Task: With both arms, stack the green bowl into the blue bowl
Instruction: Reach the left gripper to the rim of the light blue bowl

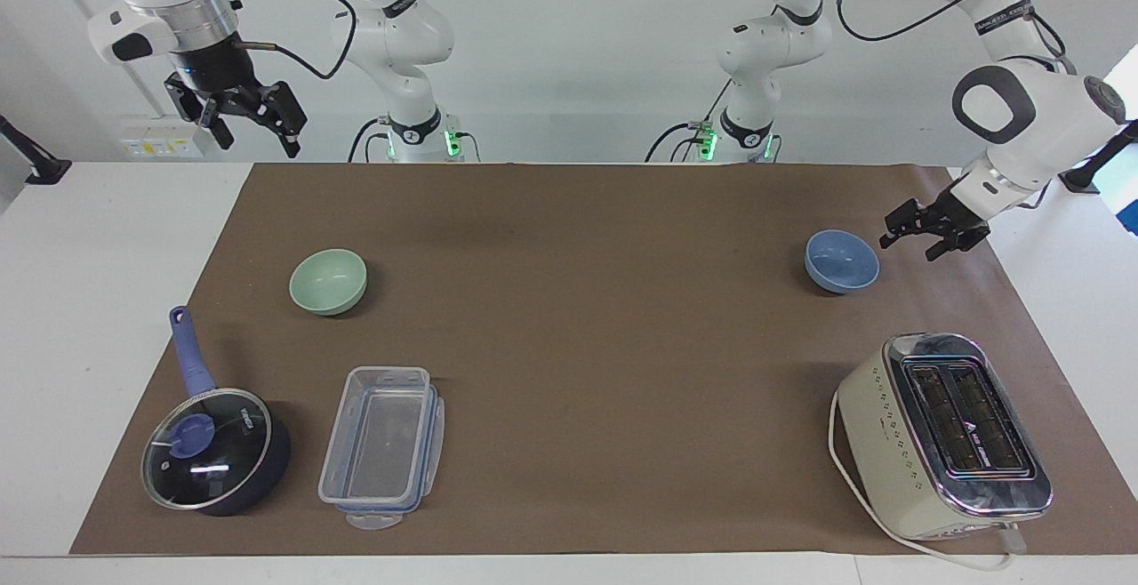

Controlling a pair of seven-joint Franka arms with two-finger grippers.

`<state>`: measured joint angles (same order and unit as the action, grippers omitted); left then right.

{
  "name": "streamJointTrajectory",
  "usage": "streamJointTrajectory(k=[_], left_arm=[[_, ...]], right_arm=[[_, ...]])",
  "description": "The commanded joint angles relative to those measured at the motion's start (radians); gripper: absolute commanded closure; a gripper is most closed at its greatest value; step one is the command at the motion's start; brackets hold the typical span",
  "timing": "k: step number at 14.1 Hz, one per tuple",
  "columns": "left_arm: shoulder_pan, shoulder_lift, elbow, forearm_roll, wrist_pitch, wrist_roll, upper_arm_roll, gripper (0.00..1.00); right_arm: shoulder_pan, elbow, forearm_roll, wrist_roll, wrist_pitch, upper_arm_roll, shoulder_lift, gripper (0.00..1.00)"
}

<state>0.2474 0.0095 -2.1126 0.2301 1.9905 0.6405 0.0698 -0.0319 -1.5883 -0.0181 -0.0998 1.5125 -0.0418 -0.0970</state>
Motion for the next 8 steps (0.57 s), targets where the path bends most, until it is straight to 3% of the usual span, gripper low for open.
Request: streamJointTrajectory(k=[1,5,7,8], left_arm=[[0.033,0.003,-0.071,0.026,0.065,0.064,-0.01,0.11],[0.0,0.003,-0.19,0.048,0.214,0.062,-0.012,0.19],[-0.002,0.003,-0.19,0.064,0.212,0.06,-0.012,0.38],[0.0,0.001,-0.191,0.067,0.208,0.059,-0.01,0.56]], right_arm=[[-0.006,-0.002,0.003,0.017,-0.006,0.005,-0.009,0.0],[-0.006,-0.002,0.001,0.017,-0.006,0.005,-0.009,0.0],[-0.006,-0.002,0.001,0.017,-0.006,0.005,-0.009,0.0],[-0.005,-0.002,0.001,0.017,-0.006,0.005,-0.009,0.0]])
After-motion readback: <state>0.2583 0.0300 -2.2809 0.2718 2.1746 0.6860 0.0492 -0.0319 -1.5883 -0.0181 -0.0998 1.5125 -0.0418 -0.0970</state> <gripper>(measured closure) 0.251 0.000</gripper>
